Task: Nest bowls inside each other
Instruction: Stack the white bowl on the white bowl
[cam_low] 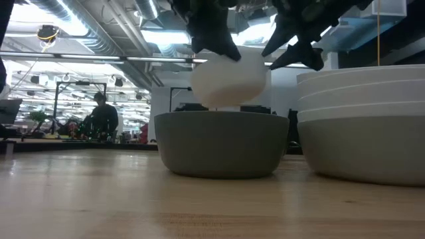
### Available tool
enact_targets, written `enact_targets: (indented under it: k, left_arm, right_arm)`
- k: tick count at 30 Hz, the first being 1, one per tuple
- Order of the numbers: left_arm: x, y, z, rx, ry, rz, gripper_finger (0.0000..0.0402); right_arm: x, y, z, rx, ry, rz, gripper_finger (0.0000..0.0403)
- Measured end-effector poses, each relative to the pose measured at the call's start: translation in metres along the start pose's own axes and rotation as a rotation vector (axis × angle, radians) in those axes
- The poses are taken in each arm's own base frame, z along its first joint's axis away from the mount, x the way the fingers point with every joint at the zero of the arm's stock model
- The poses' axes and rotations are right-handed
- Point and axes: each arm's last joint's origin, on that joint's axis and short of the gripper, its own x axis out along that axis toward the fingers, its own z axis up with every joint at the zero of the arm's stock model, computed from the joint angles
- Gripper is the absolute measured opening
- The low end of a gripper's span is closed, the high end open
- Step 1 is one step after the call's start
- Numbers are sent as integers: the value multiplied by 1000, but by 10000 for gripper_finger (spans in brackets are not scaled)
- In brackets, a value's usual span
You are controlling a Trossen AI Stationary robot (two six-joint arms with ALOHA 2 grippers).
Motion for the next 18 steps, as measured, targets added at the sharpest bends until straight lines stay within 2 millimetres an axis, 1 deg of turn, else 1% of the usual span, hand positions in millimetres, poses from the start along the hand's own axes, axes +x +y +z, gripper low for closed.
enact_targets:
  k: [3,7,14,16,18]
  left_arm:
    - [0,0,-2,5,16,3,0]
    - [5,-1,-5,13,41,10,0]
    - [8,-1,-6,64,49,30,0]
    - [13,-1,-5,66,41,31,0]
    - [16,-1,-9,82,68,32,0]
  right_arm:
    - [1,-2,4,11,-17,7,171]
    - [2,-7,9,28,-22,-2,171]
    - [2,-14,16,47,-37,-20,171]
    - [2,-16,17,53,-43,-25,171]
    - [3,-17,18,57,-45,-30,171]
